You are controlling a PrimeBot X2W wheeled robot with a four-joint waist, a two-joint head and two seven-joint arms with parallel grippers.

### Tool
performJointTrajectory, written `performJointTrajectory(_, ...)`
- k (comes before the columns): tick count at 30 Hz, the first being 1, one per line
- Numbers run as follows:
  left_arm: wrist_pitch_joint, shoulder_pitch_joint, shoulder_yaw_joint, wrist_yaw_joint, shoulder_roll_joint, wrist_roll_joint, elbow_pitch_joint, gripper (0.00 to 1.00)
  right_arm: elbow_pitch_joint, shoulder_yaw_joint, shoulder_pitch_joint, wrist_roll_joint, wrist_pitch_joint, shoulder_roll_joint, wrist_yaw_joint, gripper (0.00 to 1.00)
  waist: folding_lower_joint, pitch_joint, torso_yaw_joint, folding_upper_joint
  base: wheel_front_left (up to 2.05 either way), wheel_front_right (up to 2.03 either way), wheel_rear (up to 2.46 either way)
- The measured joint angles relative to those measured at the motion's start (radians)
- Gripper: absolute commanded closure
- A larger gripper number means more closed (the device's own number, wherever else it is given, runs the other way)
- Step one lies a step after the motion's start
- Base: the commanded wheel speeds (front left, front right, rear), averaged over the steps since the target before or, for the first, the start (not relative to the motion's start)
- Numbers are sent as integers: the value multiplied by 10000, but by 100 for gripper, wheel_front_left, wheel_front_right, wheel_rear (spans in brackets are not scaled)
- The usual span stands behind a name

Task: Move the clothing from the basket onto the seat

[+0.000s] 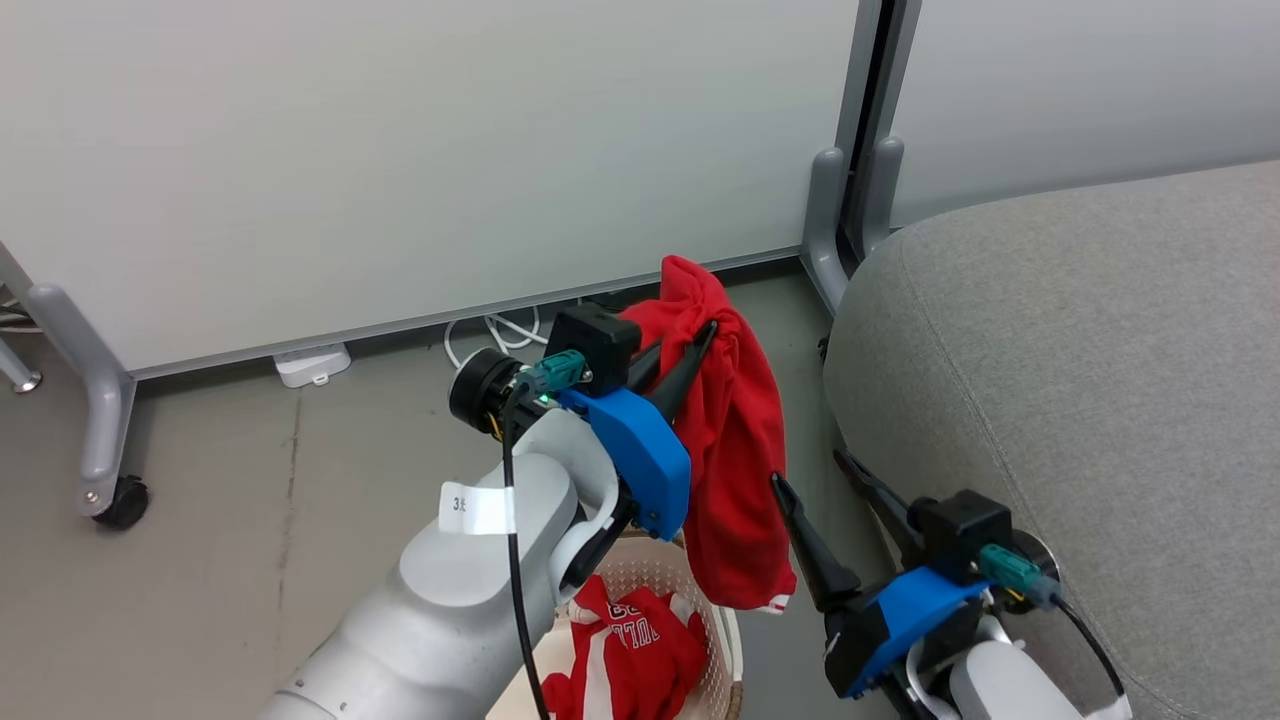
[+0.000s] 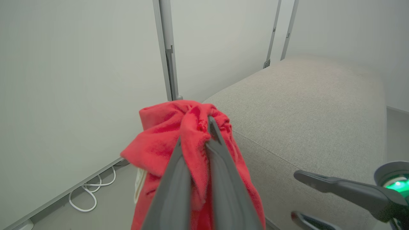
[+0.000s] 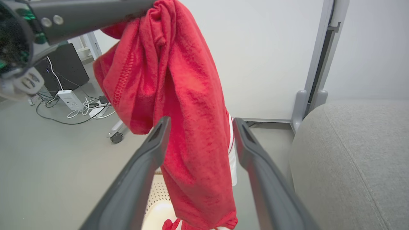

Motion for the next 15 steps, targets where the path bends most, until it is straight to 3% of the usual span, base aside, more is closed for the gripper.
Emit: performJointTrajectory(15,-71,-327,-573,46,2,-364,-104,100,3294,1081,-2773,336,-23,0,0,0,1,358,230,0,0,0,0)
